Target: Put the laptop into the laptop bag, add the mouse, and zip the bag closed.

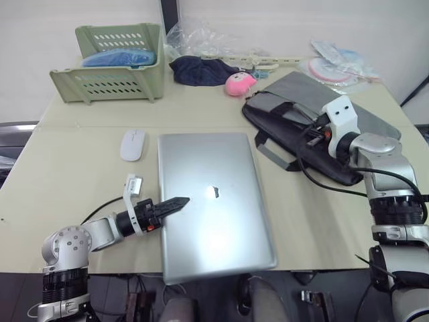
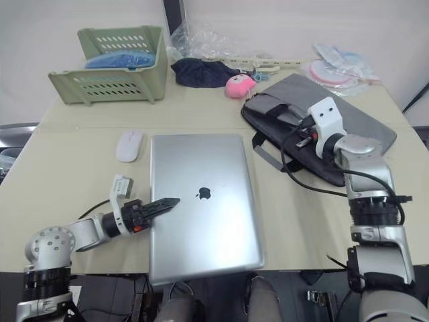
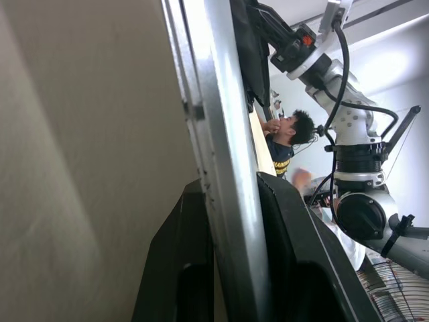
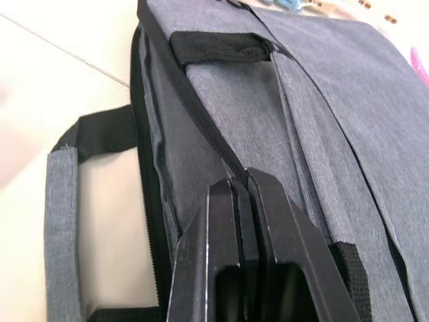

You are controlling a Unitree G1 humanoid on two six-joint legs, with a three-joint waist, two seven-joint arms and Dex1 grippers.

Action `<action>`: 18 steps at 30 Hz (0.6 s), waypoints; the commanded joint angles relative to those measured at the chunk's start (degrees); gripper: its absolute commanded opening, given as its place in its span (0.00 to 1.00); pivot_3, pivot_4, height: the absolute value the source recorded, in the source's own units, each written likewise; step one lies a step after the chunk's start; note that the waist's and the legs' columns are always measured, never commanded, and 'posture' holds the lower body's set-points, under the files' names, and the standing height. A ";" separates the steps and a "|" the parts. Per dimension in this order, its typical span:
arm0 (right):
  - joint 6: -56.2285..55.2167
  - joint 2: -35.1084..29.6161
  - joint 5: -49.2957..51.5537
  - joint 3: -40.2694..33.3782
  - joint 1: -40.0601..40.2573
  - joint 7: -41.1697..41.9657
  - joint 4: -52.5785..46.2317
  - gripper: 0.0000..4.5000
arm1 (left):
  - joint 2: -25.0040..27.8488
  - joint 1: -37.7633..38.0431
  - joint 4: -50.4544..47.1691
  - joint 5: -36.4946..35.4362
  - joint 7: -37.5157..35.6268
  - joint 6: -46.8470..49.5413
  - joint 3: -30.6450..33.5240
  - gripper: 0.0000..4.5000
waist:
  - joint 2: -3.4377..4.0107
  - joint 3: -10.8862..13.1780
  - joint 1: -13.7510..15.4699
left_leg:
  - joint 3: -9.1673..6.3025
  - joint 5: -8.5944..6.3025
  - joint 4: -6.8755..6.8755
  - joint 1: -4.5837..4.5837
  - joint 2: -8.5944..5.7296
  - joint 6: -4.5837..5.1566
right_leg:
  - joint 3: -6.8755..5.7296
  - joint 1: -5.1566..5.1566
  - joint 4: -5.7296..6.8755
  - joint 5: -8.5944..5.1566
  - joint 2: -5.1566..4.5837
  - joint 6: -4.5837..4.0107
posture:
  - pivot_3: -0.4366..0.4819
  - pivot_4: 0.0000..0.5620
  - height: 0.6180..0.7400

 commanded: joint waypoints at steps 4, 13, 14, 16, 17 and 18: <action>17.04 -1.23 3.61 -4.21 9.83 -2.45 -22.47 0.00 | 0.46 -0.92 -0.40 3.08 1.44 -1.40 -3.75 0.11 | 0.00 0.00 1.06 | 0.05 0.00 -0.02 0.02 -0.01 0.00 | 0.00 0.00 -0.02 0.00 0.02 0.00 | 0.48 0.27 1.00; 40.48 6.87 8.12 -9.04 18.23 -10.22 -47.06 0.00 | 1.67 -3.17 2.35 3.82 -0.14 -2.62 -6.18 0.11 | 0.00 0.00 1.24 | 0.07 0.00 -0.04 0.03 -0.05 0.00 | 0.02 0.00 -0.03 0.00 0.04 0.00 | 0.48 0.27 1.00; 43.26 8.26 8.55 -9.46 18.83 -11.11 -49.70 0.00 | 1.81 -3.50 2.77 3.99 -0.38 -2.79 -6.47 0.11 | 0.00 0.00 1.22 | 0.07 0.00 -0.04 0.03 -0.04 -0.01 | 0.01 0.00 -0.02 0.00 0.04 0.00 | 0.48 0.27 1.00; 48.72 11.64 8.78 -10.30 18.42 -13.03 -54.04 0.00 | 2.07 -4.11 3.55 4.23 -0.90 -3.12 -7.00 0.11 | 0.01 0.00 1.16 | 0.07 0.00 -0.05 0.03 -0.05 -0.01 | 0.02 -0.01 -0.02 0.00 0.05 0.00 | 0.48 0.27 1.00; 50.62 12.88 8.76 -10.61 17.94 -13.75 -55.26 0.00 | 2.18 -4.30 3.82 4.28 -1.12 -3.25 -7.20 0.11 | 0.01 -0.01 1.06 | 0.07 0.00 -0.05 0.04 -0.06 -0.01 | 0.03 -0.01 -0.02 0.00 0.05 0.00 | 0.48 0.27 1.00; 52.21 14.05 8.67 -10.52 17.26 -14.49 -56.30 0.00 | 2.24 -4.59 4.21 4.45 -1.24 -3.44 -7.53 0.11 | 0.01 -0.01 1.05 | 0.08 0.00 -0.04 0.05 -0.06 -0.01 | 0.04 0.00 -0.01 0.00 0.05 0.00 | 0.48 0.27 1.00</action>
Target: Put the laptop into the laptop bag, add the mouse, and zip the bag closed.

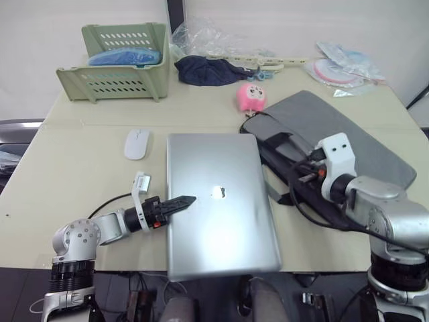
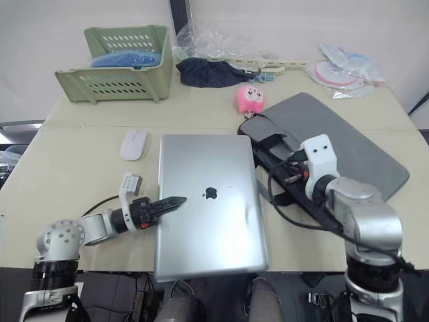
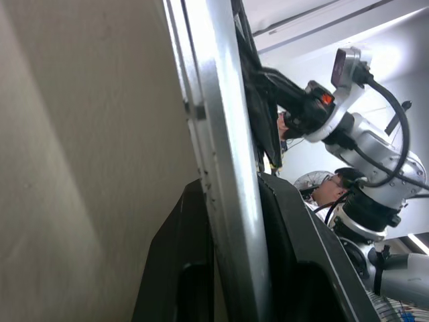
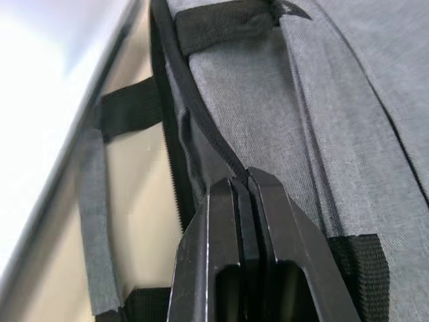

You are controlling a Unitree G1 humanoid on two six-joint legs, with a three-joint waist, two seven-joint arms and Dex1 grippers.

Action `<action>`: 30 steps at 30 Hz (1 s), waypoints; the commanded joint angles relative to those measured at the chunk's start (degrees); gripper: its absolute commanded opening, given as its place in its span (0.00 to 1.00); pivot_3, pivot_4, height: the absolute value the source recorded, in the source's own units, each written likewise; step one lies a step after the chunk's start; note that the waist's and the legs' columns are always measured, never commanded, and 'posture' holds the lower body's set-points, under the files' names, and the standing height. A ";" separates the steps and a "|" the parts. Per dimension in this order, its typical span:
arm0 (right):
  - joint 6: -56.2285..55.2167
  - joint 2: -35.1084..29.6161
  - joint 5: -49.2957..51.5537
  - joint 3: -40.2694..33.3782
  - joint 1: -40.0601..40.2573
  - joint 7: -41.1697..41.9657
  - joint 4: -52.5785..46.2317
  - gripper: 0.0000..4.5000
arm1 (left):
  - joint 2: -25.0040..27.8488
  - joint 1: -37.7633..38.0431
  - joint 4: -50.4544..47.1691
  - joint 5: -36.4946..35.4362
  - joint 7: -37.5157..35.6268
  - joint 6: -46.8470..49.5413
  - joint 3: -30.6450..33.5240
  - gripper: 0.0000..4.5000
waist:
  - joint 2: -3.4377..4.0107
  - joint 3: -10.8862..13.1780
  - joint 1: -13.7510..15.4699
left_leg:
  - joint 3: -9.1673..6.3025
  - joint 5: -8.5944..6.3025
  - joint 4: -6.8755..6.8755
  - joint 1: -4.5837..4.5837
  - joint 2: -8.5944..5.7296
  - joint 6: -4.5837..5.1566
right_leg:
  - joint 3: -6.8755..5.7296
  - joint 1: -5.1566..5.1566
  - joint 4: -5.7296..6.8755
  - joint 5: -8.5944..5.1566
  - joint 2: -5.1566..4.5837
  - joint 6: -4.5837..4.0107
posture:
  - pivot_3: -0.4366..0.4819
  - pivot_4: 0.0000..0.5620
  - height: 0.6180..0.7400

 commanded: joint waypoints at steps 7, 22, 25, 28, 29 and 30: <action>7.98 5.13 -0.79 -3.29 -7.68 -6.86 -3.52 0.00 | 1.39 -2.37 0.87 4.68 0.03 -1.85 -3.40 0.11 | 0.00 0.00 0.00 | 0.00 0.00 -0.01 0.03 -0.03 0.00 | 0.01 0.00 0.01 0.00 0.02 0.00 | 0.48 0.27 1.00; 10.78 9.53 0.81 -8.23 -15.21 -9.70 -0.51 0.00 | 1.00 -3.20 1.70 4.93 0.70 -2.26 -2.97 0.11 | 0.01 0.00 -0.19 | 0.02 0.00 -0.03 0.06 -0.04 0.00 | -0.02 -0.01 0.03 0.00 0.03 0.00 | 0.48 0.27 1.00; 10.78 9.82 1.49 -7.83 -15.76 -9.74 -0.97 0.00 | 0.15 -5.15 3.78 5.88 1.22 -3.25 -3.26 0.11 | 0.01 0.00 -0.21 | 0.03 0.00 -0.03 0.06 -0.04 0.00 | -0.02 -0.01 0.03 0.00 0.03 0.00 | 0.48 0.27 1.00; 10.78 10.00 1.85 -7.64 -15.66 -9.95 -1.16 0.00 | -0.51 -6.78 5.74 6.64 1.51 -4.14 -3.42 0.11 | 0.01 0.00 -0.20 | 0.04 0.00 -0.03 0.07 -0.04 0.00 | -0.01 -0.01 0.03 0.00 0.03 0.00 | 0.48 0.27 1.00; 10.78 10.13 2.11 -7.64 -15.67 -10.11 -1.21 0.00 | -0.76 -7.40 6.63 7.06 1.54 -4.60 -3.60 0.11 | 0.01 0.00 -0.15 | 0.04 0.00 -0.02 0.08 -0.05 0.00 | -0.01 0.00 0.05 0.00 0.02 0.00 | 0.48 0.27 1.00; 10.78 10.28 2.44 -7.62 -15.70 -10.35 -1.29 0.00 | -1.00 -8.21 7.72 7.79 1.24 -5.25 -4.06 0.11 | 0.01 -0.01 -0.18 | 0.04 0.00 -0.01 0.07 -0.08 0.00 | 0.00 0.00 0.05 0.00 0.01 0.00 | 0.48 0.27 1.00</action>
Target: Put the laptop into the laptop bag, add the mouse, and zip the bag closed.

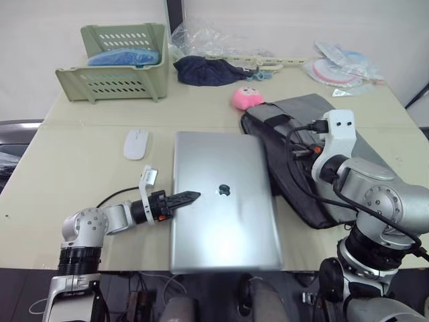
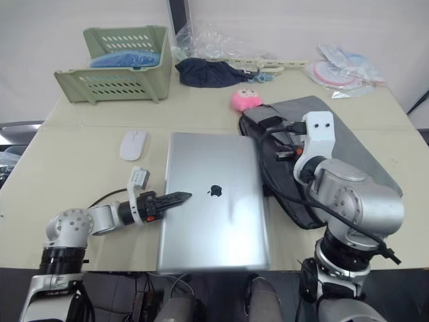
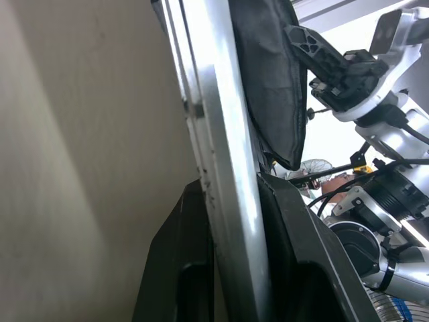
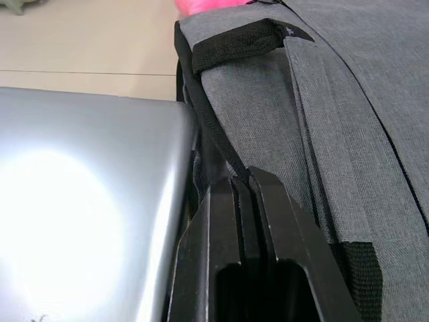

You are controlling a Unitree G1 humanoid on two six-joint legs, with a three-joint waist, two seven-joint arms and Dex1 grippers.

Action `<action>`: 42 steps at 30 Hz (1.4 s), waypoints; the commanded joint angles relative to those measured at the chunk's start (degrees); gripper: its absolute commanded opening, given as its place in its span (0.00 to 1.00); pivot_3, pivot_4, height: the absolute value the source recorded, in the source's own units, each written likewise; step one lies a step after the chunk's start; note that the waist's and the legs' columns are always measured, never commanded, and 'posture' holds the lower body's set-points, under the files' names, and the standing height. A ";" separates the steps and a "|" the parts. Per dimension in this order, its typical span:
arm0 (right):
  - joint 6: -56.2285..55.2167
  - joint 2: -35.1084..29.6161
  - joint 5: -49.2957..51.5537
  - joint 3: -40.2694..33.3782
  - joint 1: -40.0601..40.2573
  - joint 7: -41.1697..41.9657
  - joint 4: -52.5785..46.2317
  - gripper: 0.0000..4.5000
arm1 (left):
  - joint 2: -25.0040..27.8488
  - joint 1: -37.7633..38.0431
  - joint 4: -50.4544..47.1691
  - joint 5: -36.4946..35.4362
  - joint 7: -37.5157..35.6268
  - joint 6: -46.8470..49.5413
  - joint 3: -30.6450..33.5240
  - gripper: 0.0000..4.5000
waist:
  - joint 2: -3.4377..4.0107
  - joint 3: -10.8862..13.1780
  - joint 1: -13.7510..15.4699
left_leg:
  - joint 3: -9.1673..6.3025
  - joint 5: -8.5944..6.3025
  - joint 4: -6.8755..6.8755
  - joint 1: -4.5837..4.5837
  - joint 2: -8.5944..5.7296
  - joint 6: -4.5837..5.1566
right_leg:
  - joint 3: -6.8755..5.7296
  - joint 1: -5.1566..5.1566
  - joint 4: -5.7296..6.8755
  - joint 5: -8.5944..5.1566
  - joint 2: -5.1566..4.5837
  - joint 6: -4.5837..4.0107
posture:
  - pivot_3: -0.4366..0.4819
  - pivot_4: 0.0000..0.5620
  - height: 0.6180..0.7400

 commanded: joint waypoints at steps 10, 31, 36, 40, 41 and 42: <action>0.30 1.76 4.68 0.76 0.35 -3.36 -4.29 0.00 | -7.24 -13.77 15.55 11.51 3.04 -10.05 -1.46 0.11 | 0.04 -0.02 -0.24 | 0.09 0.04 0.13 0.06 -0.08 0.07 | 0.17 0.08 0.05 0.15 -0.07 0.25 | 0.48 0.27 1.00; 0.30 3.57 10.08 1.52 1.38 -8.19 -4.91 0.00 | -14.34 -21.84 29.01 10.08 9.83 -9.87 9.45 0.11 | 0.09 -0.06 -0.71 | 0.13 0.07 0.15 0.05 -0.05 0.08 | 0.25 0.08 0.24 0.16 -0.10 0.26 | 0.48 0.27 1.00; 0.30 3.26 10.79 1.51 1.68 -8.69 -4.63 0.00 | -15.39 -21.49 28.76 9.02 11.01 -8.58 11.34 0.11 | 0.14 -0.09 -0.73 | 0.13 0.07 0.15 0.06 -0.06 0.08 | 0.25 0.08 0.24 0.16 -0.10 0.26 | 0.48 0.27 1.00; 0.30 3.02 11.34 1.42 1.88 -9.06 -4.45 0.00 | -15.44 -20.48 26.53 8.07 9.89 -5.77 11.56 0.11 | 0.14 -0.09 -0.98 | 0.13 0.07 0.13 0.05 -0.05 0.08 | 0.24 0.08 0.24 0.15 -0.09 0.26 | 0.48 0.27 1.00; 0.30 2.99 11.45 1.36 1.95 -9.20 -4.32 0.00 | -15.52 -20.17 25.49 7.20 9.51 -4.57 11.97 0.11 | 0.14 -0.09 -1.01 | 0.11 0.07 0.12 0.06 -0.05 0.08 | 0.23 0.05 0.23 0.15 -0.09 0.26 | 0.48 0.27 1.00; 0.30 2.92 11.53 1.37 2.02 -9.30 -4.22 0.00 | -15.56 -19.90 24.48 6.39 9.08 -3.54 12.31 0.11 | 0.14 -0.09 -1.24 | 0.11 0.07 0.11 0.06 -0.05 0.08 | 0.22 0.05 0.23 0.15 -0.09 0.26 | 0.48 0.27 1.00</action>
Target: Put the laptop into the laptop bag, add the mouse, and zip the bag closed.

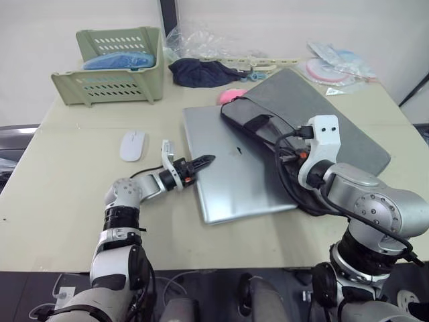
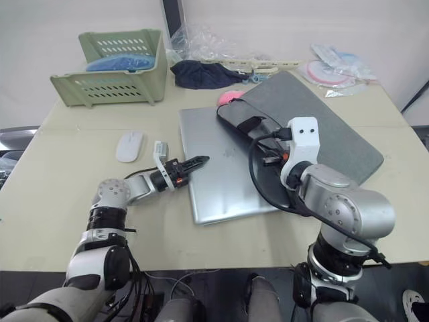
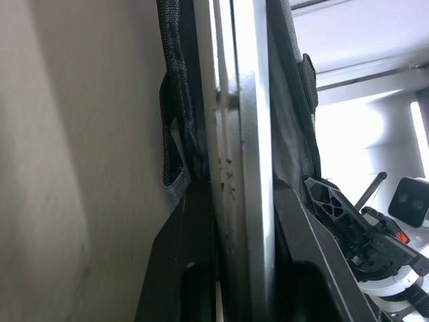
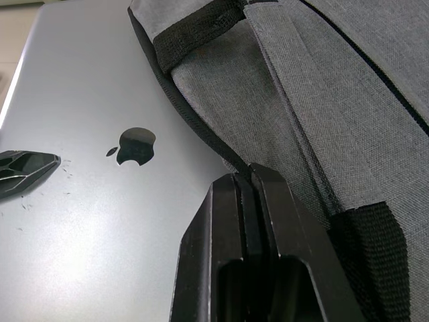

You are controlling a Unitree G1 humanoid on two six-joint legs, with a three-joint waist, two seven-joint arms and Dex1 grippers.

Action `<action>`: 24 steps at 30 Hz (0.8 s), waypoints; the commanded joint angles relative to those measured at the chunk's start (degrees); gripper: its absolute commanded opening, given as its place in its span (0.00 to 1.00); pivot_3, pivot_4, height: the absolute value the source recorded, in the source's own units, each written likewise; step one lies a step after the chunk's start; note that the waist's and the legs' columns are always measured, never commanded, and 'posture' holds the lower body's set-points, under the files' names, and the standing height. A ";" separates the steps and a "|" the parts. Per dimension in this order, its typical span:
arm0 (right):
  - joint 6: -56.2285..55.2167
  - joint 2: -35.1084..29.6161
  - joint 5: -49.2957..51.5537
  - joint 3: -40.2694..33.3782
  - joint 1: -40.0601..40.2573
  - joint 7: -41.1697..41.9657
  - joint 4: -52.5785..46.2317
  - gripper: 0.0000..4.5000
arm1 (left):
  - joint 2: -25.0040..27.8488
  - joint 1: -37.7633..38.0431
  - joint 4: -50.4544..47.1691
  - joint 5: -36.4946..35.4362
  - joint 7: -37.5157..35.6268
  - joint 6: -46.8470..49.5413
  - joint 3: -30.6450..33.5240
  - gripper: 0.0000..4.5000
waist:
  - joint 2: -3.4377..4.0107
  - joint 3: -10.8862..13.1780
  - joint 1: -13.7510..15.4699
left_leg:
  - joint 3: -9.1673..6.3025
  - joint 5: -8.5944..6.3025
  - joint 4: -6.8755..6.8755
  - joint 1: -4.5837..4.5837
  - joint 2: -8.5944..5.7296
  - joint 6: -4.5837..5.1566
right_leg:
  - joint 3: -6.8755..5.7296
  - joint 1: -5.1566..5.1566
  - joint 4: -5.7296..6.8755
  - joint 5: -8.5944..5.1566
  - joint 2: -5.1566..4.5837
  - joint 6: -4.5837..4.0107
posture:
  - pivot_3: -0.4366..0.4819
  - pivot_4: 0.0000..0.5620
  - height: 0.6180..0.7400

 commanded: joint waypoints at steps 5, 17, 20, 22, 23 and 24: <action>0.32 -0.33 2.26 0.24 0.25 -1.11 -1.77 0.00 | -1.23 2.07 -6.65 -5.78 -0.08 5.90 4.39 0.11 | 0.01 0.01 -0.48 | 0.01 0.00 -0.13 -0.03 0.01 0.00 | -0.08 -0.22 -0.03 0.00 0.03 0.00 | 0.48 0.27 1.00; 0.32 0.41 2.68 0.76 -0.35 -1.96 -1.32 0.00 | -6.84 0.48 -4.88 -12.73 12.67 8.48 15.63 0.11 | 0.02 0.02 -0.39 | 0.02 0.00 -0.13 -0.05 0.00 0.00 | -0.07 -0.21 -0.10 0.00 0.03 0.00 | 0.48 0.27 1.00; 0.32 0.77 2.89 0.82 -0.71 -2.34 -1.18 0.00 | -7.98 1.21 -4.92 -12.34 15.01 7.98 15.70 0.11 | 0.02 0.02 -0.36 | 0.02 0.00 -0.13 -0.05 0.00 0.00 | -0.07 -0.21 -0.10 0.00 0.03 0.00 | 0.48 0.27 1.00; 0.32 1.22 3.08 0.89 -0.97 -2.68 -1.18 0.00 | -9.52 1.56 -5.40 -12.56 16.18 7.73 15.41 0.11 | 0.02 0.02 -0.34 | 0.02 0.00 -0.13 -0.04 0.00 0.00 | -0.07 -0.20 -0.10 0.00 0.03 0.00 | 0.48 0.27 1.00; 0.32 1.42 3.17 0.87 -1.05 -2.88 -1.16 0.00 | -10.17 1.66 -5.69 -12.65 16.57 7.66 15.21 0.11 | 0.02 0.02 -0.31 | 0.02 0.00 -0.13 -0.04 -0.01 0.00 | -0.07 -0.20 -0.10 0.00 0.03 0.00 | 0.48 0.27 1.00; 0.32 1.54 3.24 0.86 -1.09 -3.02 -1.15 0.00 | -10.58 1.73 -5.94 -12.72 16.87 7.63 15.11 0.11 | 0.02 0.02 -0.26 | 0.02 0.00 -0.13 -0.04 -0.01 0.00 | -0.07 -0.19 -0.10 0.00 0.02 0.00 | 0.48 0.27 1.00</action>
